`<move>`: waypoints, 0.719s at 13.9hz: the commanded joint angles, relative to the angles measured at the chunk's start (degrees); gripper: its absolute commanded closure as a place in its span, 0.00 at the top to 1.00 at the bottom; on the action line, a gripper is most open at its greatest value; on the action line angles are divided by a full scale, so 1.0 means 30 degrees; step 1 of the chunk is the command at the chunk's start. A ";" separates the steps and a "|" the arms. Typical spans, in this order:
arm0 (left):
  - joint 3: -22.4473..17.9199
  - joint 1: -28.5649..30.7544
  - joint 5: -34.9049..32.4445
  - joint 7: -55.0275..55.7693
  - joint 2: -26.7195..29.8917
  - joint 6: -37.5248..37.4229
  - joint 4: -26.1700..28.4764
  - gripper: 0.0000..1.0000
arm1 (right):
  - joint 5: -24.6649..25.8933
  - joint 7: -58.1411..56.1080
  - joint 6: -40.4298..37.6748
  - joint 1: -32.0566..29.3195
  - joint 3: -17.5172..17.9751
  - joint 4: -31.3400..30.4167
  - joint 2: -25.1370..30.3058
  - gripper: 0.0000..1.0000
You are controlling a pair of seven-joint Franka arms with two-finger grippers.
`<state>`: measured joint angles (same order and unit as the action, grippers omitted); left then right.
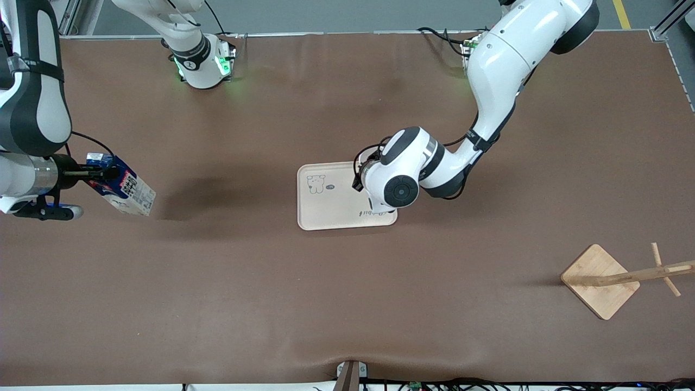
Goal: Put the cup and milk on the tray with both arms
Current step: 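Lower the mug onto the tray and open the left gripper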
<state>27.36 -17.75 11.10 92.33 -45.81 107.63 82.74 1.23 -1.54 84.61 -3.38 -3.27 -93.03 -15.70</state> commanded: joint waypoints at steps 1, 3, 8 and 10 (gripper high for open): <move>-0.0154 -0.0236 -0.0270 0.0247 -0.0316 -0.0543 -0.0775 0.82 | 0.0264 0.0102 -0.0635 0.0188 0.0066 0.1009 -0.0450 0.05; -0.0038 -0.0207 -0.0300 0.0248 -0.0111 -0.1417 -0.1297 1.00 | 0.0176 0.0132 -0.0636 0.0363 0.0066 0.1301 -0.0479 0.05; 0.0139 -0.0061 -0.0300 0.0336 0.1292 -0.4377 -0.2269 1.00 | -0.0059 0.1559 -0.0665 0.2173 0.0124 0.1888 -0.0509 0.05; -0.0094 0.0289 -0.0387 0.0160 0.2520 -0.4937 -0.2298 1.00 | -0.1456 0.2473 -0.0665 0.3231 0.0124 0.2062 -0.0770 0.05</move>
<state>27.82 -17.61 11.05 92.43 -42.53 95.16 75.44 -0.20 2.83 84.02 3.39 -2.74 -89.36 -16.26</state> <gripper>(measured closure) 0.044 0.361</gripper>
